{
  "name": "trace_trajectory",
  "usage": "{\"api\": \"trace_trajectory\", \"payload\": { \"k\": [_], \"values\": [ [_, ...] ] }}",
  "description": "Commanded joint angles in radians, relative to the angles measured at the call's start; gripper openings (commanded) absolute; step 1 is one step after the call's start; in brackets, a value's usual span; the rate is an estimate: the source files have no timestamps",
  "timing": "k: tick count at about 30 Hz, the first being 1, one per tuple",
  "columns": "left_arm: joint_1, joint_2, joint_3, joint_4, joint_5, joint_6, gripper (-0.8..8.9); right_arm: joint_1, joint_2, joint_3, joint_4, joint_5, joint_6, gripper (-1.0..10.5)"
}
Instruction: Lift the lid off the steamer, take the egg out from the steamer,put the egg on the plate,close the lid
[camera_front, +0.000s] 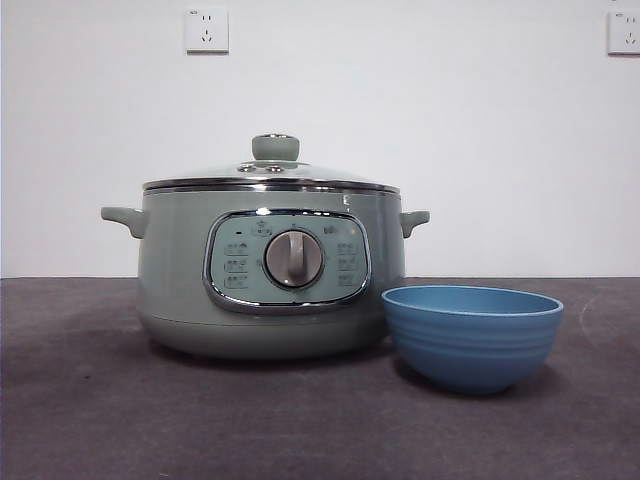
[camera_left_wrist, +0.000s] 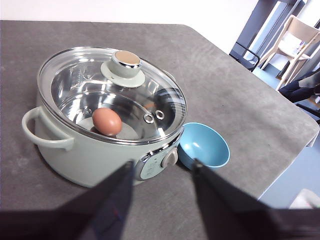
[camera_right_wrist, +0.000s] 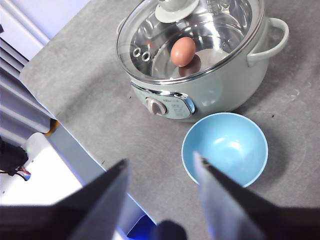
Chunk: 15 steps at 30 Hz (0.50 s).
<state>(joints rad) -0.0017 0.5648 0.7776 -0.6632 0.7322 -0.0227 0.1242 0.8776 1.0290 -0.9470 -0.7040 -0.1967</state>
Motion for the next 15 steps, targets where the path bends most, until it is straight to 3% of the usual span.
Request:
{"api": "trace_trajectory", "payload": {
  "k": [1,9,15],
  "values": [
    [0.002,0.0,0.019,0.021,0.004,-0.007,5.27,0.002,-0.001,0.003,0.003,-0.002,0.013,6.0],
    [-0.01,0.118,0.142,0.069,0.004,-0.006,5.27,0.002,-0.001,0.003,0.003,-0.002,0.013,6.0],
    [-0.087,0.272,0.267,0.137,-0.031,0.002,5.27,0.002,-0.001,0.003,0.015,-0.002,0.013,6.0]
  ]
}}
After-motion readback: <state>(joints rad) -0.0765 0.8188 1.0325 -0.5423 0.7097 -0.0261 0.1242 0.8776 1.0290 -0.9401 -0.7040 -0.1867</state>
